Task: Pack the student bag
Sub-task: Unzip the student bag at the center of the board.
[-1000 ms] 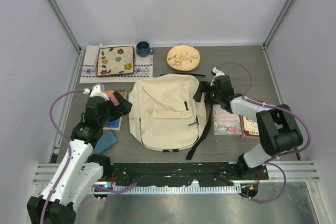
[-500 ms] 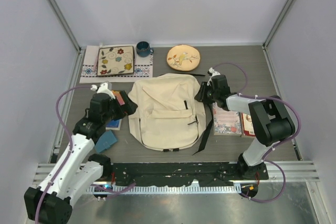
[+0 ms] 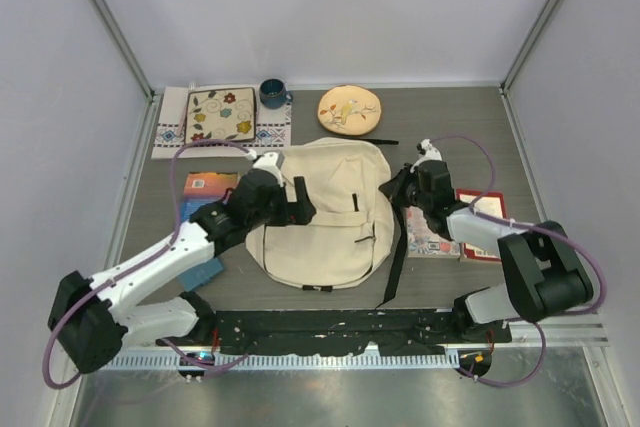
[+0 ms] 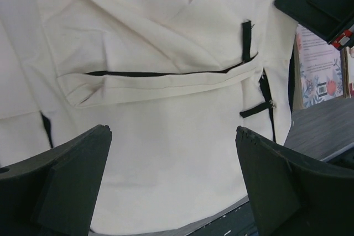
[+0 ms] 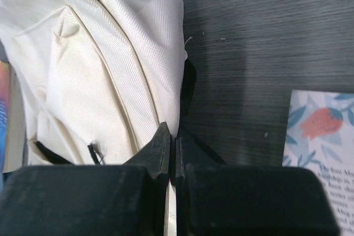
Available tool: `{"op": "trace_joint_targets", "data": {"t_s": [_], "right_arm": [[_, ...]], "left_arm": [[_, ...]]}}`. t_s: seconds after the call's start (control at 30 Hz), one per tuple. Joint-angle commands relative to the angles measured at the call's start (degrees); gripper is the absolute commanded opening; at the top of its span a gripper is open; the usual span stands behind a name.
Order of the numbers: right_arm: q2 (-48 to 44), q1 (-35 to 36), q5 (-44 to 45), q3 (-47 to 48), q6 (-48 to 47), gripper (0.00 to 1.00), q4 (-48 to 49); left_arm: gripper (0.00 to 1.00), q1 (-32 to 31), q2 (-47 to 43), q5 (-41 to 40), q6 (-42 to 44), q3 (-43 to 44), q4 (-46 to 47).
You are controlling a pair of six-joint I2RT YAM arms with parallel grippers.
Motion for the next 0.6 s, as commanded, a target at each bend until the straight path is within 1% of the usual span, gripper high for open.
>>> {"op": "trace_joint_targets", "data": {"t_s": [0.0, 0.03, 0.07, 0.13, 0.17, 0.2, 0.27, 0.3, 0.33, 0.37, 0.4, 0.43, 0.47, 0.5, 0.53, 0.57], "right_arm": [[-9.2, 0.1, 7.3, -4.9, 5.9, 0.01, 10.4], [-10.3, 0.1, 8.0, -5.8, 6.2, 0.01, 10.7], [-11.2, 0.1, 8.4, -6.5, 6.4, 0.01, 11.0], [-13.3, 0.1, 8.4, -7.6, 6.3, 0.01, 10.9], [-13.8, 0.1, 8.4, -7.8, 6.3, 0.01, 10.8], [-14.4, 0.1, 8.4, -8.0, 6.0, 0.01, 10.5], [-15.3, 0.2, 8.3, -7.9, 6.0, 0.01, 10.0], [-15.6, 0.1, 8.0, -8.0, 6.1, 0.01, 9.9], [-15.9, 0.1, 7.7, -8.0, 6.1, 0.01, 9.7], [-16.5, 0.1, 7.7, -8.1, 6.4, 0.01, 9.5], [-16.8, 0.1, 7.7, -8.2, 6.4, 0.01, 9.4], [-17.3, 0.1, 7.9, -8.3, 6.7, 0.01, 9.3], [-18.0, 0.0, 8.1, -8.4, 7.0, 0.01, 9.3], [-18.4, 0.1, 8.3, -8.9, 7.1, 0.01, 9.4], [-18.8, 0.1, 8.4, -9.0, 7.1, 0.01, 9.4], [-19.1, 0.1, 8.4, -9.1, 7.1, 0.01, 9.2]], "left_arm": [[1.00, -6.8, 7.8, -4.0, -2.8, 6.8, 7.9], [1.00, -7.7, 9.3, -3.8, -3.3, 7.6, 9.8], [0.99, -9.4, 12.7, -3.3, -3.6, 9.3, 10.6], [0.97, -11.0, 15.7, -3.2, -2.9, 11.4, 11.4], [0.96, -12.2, 18.5, -2.6, -1.5, 13.0, 12.1], [0.93, -12.5, 19.9, 0.1, -0.7, 13.6, 13.9], [0.89, -13.0, 22.3, 3.3, 0.4, 15.3, 15.3], [0.85, -13.1, 24.2, 5.8, 1.4, 15.6, 16.1], [0.84, -13.1, 24.9, 8.0, 1.5, 15.7, 18.1], [0.83, -13.1, 25.6, 8.1, 1.0, 16.1, 18.7], [0.76, -13.1, 26.7, 7.9, -0.8, 16.3, 18.6], [0.73, -13.1, 27.2, 7.1, -2.2, 16.3, 18.7], [0.70, -13.1, 27.6, 6.8, -3.7, 16.3, 18.7], [0.68, -13.1, 27.9, 6.6, -7.9, 15.9, 19.3], [0.67, -13.1, 28.1, 6.7, -10.1, 15.3, 19.5], [0.65, -13.5, 27.9, 6.8, -11.9, 13.4, 21.9]]}}
